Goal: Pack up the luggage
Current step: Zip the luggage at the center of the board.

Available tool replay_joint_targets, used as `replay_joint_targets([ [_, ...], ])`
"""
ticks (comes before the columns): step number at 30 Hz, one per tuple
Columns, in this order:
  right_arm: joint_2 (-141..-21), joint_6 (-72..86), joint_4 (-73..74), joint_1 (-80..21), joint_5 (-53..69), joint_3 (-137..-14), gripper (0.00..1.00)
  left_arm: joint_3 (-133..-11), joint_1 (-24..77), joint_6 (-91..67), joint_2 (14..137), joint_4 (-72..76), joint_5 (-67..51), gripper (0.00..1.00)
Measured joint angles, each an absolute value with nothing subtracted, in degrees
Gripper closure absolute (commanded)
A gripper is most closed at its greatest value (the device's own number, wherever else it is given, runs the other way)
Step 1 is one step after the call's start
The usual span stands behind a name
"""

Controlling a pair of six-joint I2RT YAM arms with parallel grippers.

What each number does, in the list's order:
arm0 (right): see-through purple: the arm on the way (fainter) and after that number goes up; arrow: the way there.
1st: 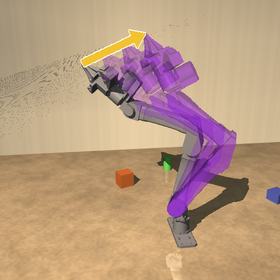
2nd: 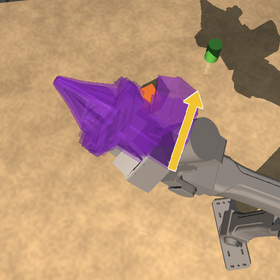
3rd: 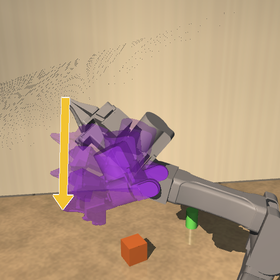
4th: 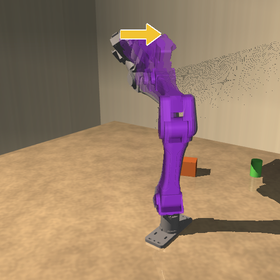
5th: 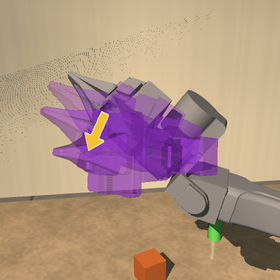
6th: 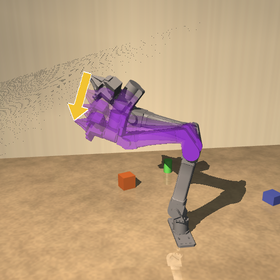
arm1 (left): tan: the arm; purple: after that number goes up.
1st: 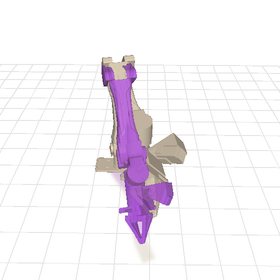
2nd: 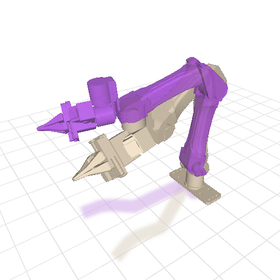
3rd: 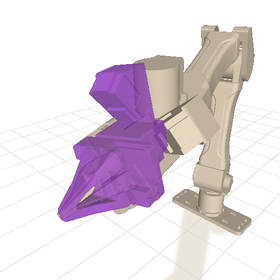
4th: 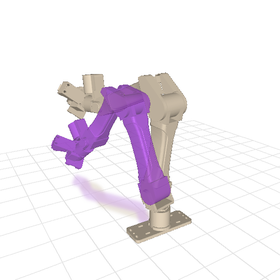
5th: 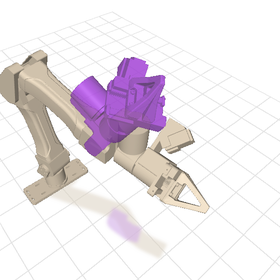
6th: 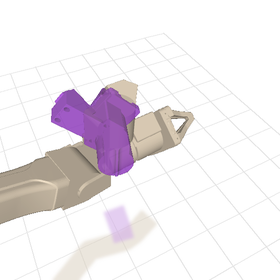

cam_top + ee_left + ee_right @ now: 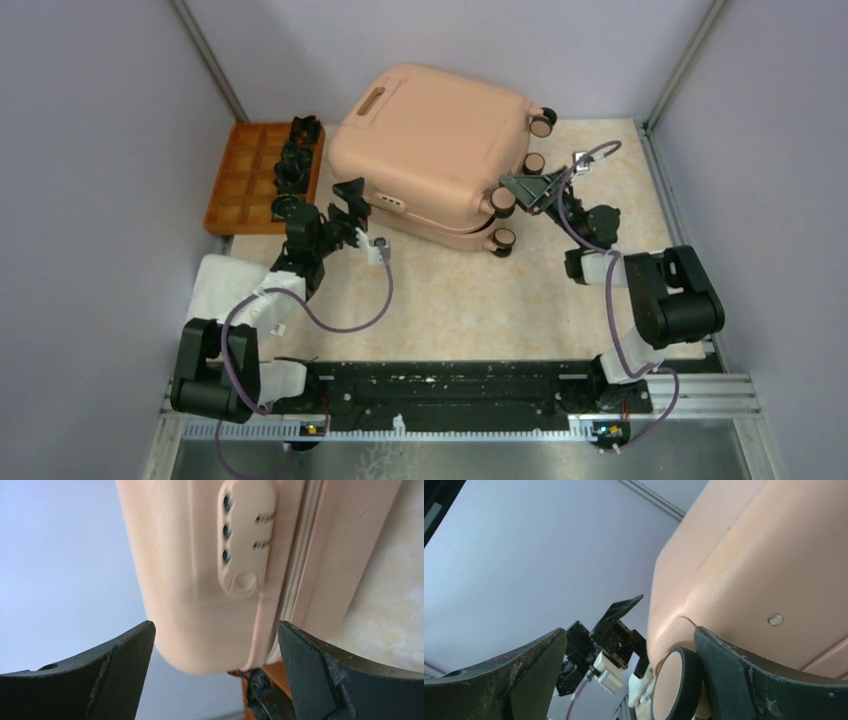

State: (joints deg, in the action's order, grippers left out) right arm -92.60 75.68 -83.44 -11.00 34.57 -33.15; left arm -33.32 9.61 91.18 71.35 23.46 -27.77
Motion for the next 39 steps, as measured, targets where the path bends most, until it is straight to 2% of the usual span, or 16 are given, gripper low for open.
replay_joint_targets([
  [3, -89.4, 74.9, -81.5, -11.1, 34.5, -32.2, 0.01, -30.5, 11.0, 95.9, 71.1, 26.7, -31.9, 0.01],
  [6, -80.9, 70.5, -70.0, -11.0, 35.0, -30.7, 0.01, -29.0, 12.3, 98.7, 72.1, 30.4, -34.5, 0.01],
  [7, -76.1, 66.8, -61.2, -11.0, 34.8, -30.7, 0.01, -29.0, 12.6, 99.0, 72.9, 32.2, -34.9, 0.01],
  [11, -69.8, 59.4, -46.5, -11.1, 34.0, -31.6, 0.01, -29.3, 13.3, 99.4, 77.3, 39.2, -34.9, 0.01],
  [15, -68.9, 54.4, -37.7, -12.5, 32.1, -32.9, 0.01, -32.0, 13.7, 99.5, 80.8, 39.9, -34.9, 0.01],
  [26, -73.2, 54.7, -38.2, -21.0, 27.1, -30.0, 0.01, -39.7, 14.7, 93.9, 87.4, 38.8, -32.0, 0.01],
  [35, -62.6, 41.6, -30.4, -21.8, 18.9, -26.3, 0.01, -45.8, 17.8, 88.2, 88.7, 34.7, -33.5, 0.01],
  [39, -62.7, 39.6, -31.3, -22.8, 16.8, -24.2, 0.01, -48.2, 18.7, 86.6, 88.9, 32.5, -34.2, 0.01],
])
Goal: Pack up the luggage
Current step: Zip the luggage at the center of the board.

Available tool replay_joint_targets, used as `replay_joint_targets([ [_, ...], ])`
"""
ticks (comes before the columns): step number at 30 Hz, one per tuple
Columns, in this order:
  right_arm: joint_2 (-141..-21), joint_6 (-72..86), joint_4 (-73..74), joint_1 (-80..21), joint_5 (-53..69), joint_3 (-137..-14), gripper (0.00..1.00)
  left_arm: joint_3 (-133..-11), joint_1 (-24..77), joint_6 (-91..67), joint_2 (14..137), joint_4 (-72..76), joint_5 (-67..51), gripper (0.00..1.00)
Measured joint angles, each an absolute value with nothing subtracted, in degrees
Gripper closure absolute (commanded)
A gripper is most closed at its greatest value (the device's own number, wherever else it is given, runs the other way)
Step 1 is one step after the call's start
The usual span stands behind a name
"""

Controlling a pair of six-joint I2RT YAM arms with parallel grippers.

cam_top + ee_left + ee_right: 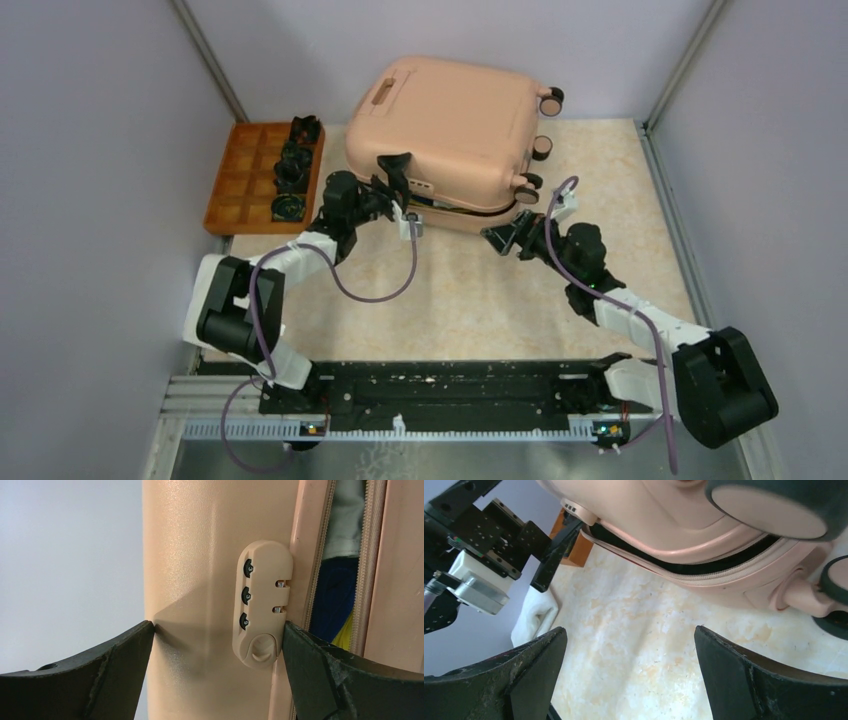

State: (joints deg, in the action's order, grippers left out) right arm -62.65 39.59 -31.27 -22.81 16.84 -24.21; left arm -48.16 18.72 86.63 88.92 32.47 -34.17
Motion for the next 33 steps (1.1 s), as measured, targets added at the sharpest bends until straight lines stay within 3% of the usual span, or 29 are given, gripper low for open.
replay_joint_targets([
  [20, -90.8, 55.6, -68.1, -27.7, 9.3, -27.5, 0.01, -56.3, 22.2, 84.5, 93.9, 31.5, -38.4, 0.01],
  [33, -101.0, 60.2, -80.4, -28.4, 5.0, -32.1, 0.01, -57.1, 22.2, 84.5, 94.7, 31.4, -38.7, 0.01],
])
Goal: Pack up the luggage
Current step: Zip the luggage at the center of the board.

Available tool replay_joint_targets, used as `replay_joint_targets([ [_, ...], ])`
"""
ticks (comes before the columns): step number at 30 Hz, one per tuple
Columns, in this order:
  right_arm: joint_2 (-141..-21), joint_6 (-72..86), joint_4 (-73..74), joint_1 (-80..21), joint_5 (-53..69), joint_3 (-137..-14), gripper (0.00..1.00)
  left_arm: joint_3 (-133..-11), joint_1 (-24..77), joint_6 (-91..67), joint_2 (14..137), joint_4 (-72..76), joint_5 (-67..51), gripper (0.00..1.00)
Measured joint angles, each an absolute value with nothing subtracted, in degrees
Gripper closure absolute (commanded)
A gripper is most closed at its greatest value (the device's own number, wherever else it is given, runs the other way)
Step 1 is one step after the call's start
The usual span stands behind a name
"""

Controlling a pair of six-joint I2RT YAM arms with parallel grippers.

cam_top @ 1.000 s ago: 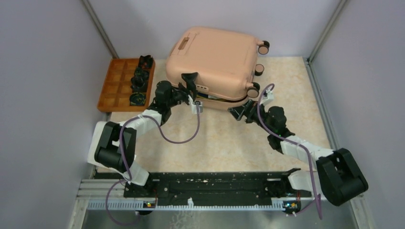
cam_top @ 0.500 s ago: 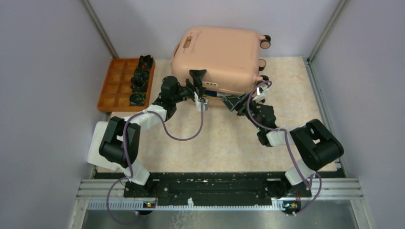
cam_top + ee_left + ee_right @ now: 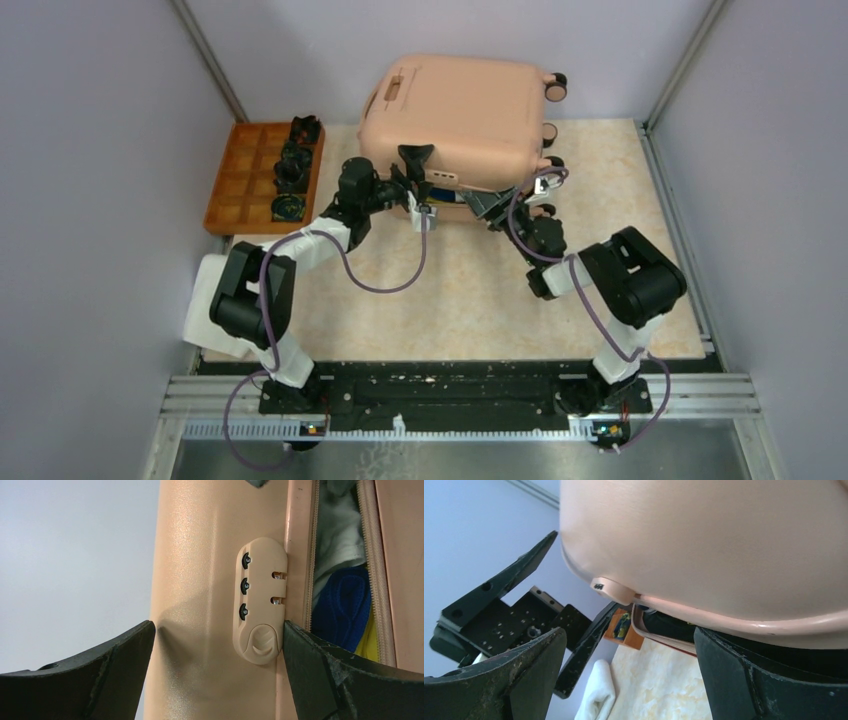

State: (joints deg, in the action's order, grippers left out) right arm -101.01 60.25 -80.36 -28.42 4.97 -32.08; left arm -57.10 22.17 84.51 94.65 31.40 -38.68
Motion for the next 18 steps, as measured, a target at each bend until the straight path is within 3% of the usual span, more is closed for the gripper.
replay_joint_targets([
  [18, -114.0, 62.8, -89.5, -33.0, -8.1, -41.8, 0.01, -58.5, 22.3, 84.2, 95.2, 31.5, -36.7, 0.02],
])
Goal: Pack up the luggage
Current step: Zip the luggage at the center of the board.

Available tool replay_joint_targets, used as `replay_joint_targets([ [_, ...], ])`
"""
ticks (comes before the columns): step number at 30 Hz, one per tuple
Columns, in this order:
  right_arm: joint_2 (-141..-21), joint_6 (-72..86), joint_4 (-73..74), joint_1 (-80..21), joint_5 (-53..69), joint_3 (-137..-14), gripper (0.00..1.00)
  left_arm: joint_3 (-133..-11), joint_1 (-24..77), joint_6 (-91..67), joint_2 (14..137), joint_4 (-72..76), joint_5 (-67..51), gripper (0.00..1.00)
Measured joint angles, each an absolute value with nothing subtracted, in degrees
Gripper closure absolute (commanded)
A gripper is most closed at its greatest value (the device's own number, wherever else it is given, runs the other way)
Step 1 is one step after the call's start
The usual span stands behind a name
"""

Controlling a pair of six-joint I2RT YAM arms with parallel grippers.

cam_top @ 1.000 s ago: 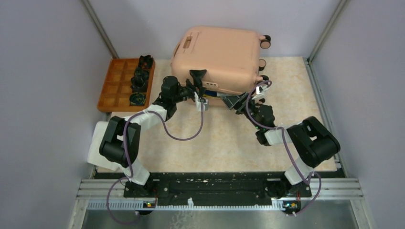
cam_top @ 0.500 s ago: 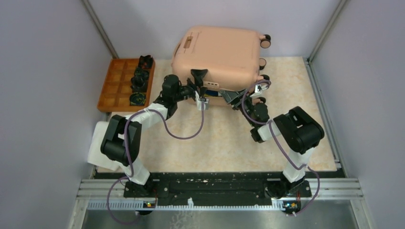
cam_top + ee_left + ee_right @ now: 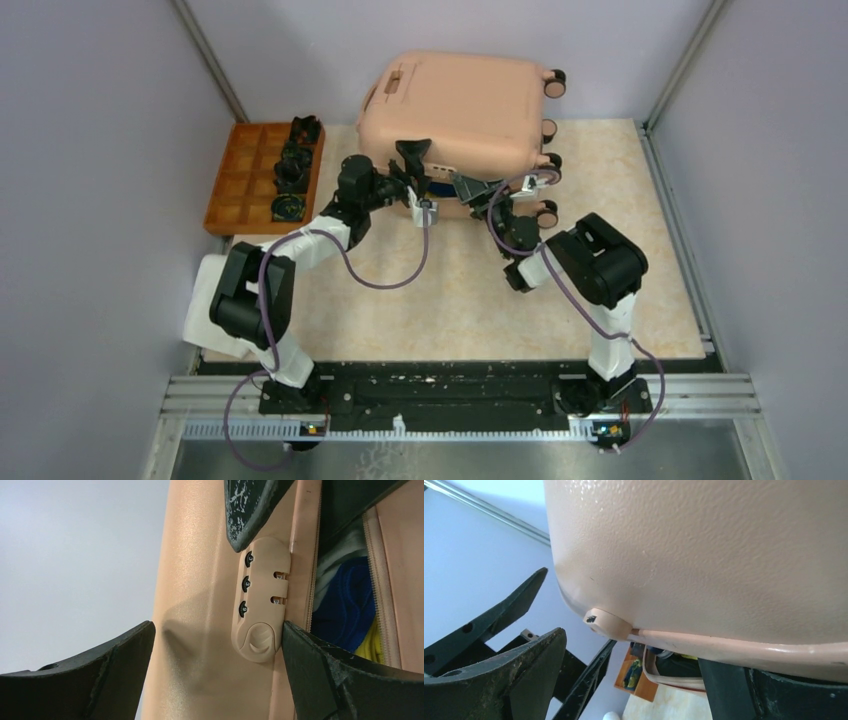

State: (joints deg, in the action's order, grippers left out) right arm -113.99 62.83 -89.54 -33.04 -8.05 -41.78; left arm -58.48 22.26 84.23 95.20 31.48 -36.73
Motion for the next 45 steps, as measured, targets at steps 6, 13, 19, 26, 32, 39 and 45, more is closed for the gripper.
replay_joint_targets([
  [6, -114.7, 62.4, -89.4, -34.8, -11.7, -43.2, 0.01, -53.0, 21.0, 84.8, 85.4, 28.2, -35.6, 0.01],
  [13, -114.3, 62.2, -88.7, -35.1, -12.8, -43.1, 0.01, -45.8, 17.5, 93.6, 69.4, 32.3, -33.0, 0.01],
  [19, -112.0, 62.4, -86.4, -35.1, -12.6, -41.3, 0.01, -45.5, 18.0, 95.8, 79.3, 35.1, -29.6, 0.01],
  [26, -110.5, 62.7, -84.0, -35.1, -12.3, -40.8, 0.01, -43.1, 17.5, 100.0, 74.7, 25.3, -32.2, 0.02],
  [32, -109.7, 63.1, -82.7, -35.1, -12.3, -40.7, 0.01, -41.7, 17.5, 102.8, 75.9, 26.9, -32.5, 0.02],
  [39, -107.9, 63.4, -80.5, -35.1, -11.7, -39.7, 0.01, -42.4, 16.5, 105.4, 88.5, 36.6, -31.0, 0.02],
  [45, -107.6, 63.2, -80.5, -34.7, -10.7, -39.7, 0.01, -43.2, 16.5, 106.7, 95.6, 50.2, -31.3, 0.01],
])
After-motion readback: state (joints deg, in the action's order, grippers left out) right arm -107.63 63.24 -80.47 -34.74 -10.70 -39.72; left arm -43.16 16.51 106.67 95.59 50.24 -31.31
